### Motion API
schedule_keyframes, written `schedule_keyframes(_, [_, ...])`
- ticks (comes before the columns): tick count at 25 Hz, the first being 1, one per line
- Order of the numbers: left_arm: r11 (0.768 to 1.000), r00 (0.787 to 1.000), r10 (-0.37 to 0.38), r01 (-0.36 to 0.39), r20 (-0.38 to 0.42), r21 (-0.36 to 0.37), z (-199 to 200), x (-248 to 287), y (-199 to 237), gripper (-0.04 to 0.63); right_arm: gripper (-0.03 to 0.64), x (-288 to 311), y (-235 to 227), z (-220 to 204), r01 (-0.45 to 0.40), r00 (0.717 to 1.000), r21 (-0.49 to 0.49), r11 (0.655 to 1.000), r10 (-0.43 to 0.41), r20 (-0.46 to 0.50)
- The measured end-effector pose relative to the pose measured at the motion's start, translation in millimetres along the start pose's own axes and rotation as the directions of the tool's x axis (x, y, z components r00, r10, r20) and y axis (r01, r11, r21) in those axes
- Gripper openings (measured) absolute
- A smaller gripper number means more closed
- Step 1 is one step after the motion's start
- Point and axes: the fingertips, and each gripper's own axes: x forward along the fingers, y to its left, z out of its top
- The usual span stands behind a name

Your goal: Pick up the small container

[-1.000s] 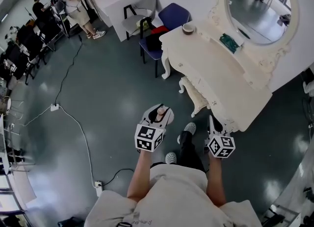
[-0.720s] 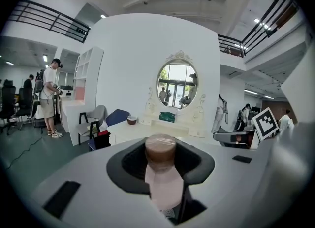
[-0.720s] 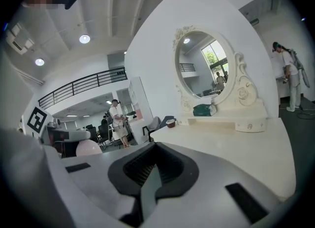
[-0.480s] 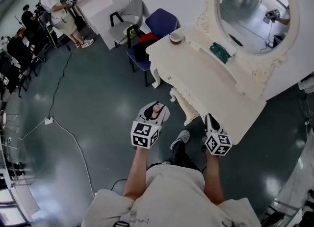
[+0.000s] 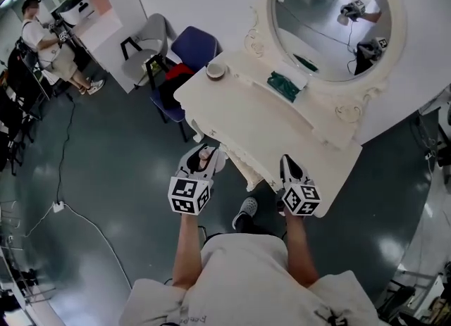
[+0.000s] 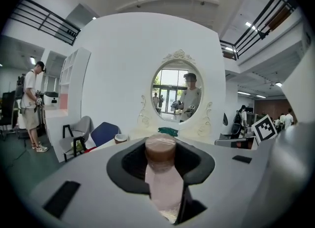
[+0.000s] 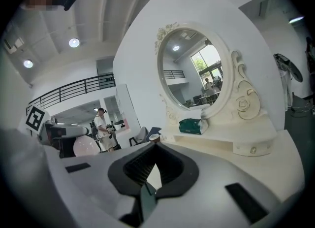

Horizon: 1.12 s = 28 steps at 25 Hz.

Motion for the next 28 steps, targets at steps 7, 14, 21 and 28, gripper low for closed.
schedule_keyframes(7, [1.000,0.999,-0.027,0.027,0.024,0.000,19,50,8,0.140,0.017,37,-29,11,0.006,1.000,0.007,1.000,-0.006,-0.004])
schedule_keyframes(14, [1.000,1.000,-0.007,0.007,0.013,-0.013,12,74,25,0.140,0.017,58,-52,-4,0.013,1.000,0.025,1.000,-0.013,-0.027])
schedule_keyframes(21, [0.999,0.998,-0.054,0.054,-0.022,-0.005,7,106,27,0.140,0.017,57,-67,-10,0.069,0.997,0.028,0.997,-0.068,-0.042])
schedule_keyframes(28, [0.970,0.971,-0.226,0.231,-0.072,0.069,25,157,14,0.140,0.017,66,-74,5,0.181,0.983,0.075,0.981,-0.183,0.020])
